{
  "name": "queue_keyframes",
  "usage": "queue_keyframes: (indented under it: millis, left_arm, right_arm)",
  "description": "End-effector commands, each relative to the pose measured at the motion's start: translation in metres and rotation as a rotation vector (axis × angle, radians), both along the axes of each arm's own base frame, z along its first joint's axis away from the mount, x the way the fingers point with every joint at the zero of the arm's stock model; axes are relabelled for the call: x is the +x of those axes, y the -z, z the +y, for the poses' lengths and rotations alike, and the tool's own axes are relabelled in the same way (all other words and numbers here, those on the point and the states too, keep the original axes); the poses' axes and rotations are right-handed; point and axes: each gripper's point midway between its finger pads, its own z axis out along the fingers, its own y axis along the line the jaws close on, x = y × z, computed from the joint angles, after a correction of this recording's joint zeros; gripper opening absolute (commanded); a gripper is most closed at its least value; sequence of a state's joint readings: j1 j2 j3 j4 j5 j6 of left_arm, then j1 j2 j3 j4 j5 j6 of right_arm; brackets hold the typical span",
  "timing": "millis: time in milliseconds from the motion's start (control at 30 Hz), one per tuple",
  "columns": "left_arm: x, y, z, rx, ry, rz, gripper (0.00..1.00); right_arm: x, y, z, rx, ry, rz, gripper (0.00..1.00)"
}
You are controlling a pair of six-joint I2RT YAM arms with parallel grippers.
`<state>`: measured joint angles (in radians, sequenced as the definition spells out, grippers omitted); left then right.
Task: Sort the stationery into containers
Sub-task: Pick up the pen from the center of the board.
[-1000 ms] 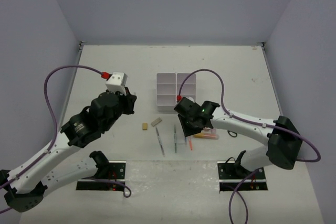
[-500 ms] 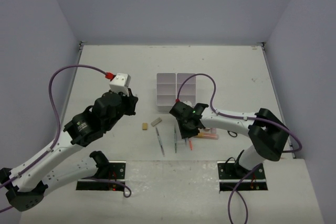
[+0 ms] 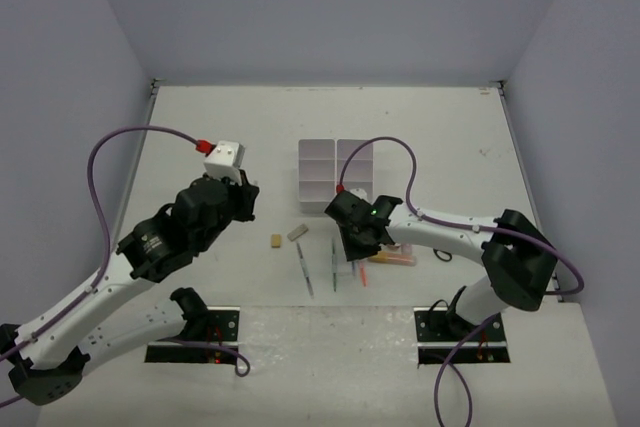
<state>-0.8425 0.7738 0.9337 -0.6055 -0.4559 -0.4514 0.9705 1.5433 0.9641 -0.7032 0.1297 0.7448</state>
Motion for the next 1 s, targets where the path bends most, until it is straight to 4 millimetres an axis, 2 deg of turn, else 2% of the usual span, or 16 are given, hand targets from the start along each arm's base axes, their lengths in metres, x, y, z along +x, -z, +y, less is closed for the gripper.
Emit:
queue_keyframes:
  millis: [0, 133, 300, 500, 733, 967]
  left_arm:
    - [-0.002, 0.000, 0.021, 0.022, -0.069, -0.018, 0.00]
    - [-0.005, -0.006, 0.030, 0.003, -0.092, -0.046, 0.00]
    - [-0.006, -0.005, 0.035, -0.006, -0.107, -0.060, 0.00]
    - [-0.006, 0.004, 0.029, 0.003, -0.081, -0.046, 0.00]
    - [-0.006, 0.008, 0.026, 0.009, -0.067, -0.038, 0.00]
    - [-0.006, 0.007, 0.027, 0.002, -0.072, -0.045, 0.00]
  right_arm:
    - [0.013, -0.029, 0.024, 0.079, 0.030, -0.070, 0.30]
    - [0.014, -0.036, 0.041, 0.104, 0.024, -0.072, 0.34]
    - [0.019, -0.029, 0.058, 0.075, 0.026, -0.059, 0.36]
    - [0.024, -0.018, 0.062, 0.039, 0.039, -0.048, 0.36]
    - [0.022, -0.009, 0.056, 0.012, 0.043, -0.043, 0.37]
    - [0.023, -0.019, 0.067, 0.083, 0.034, -0.054, 0.38]
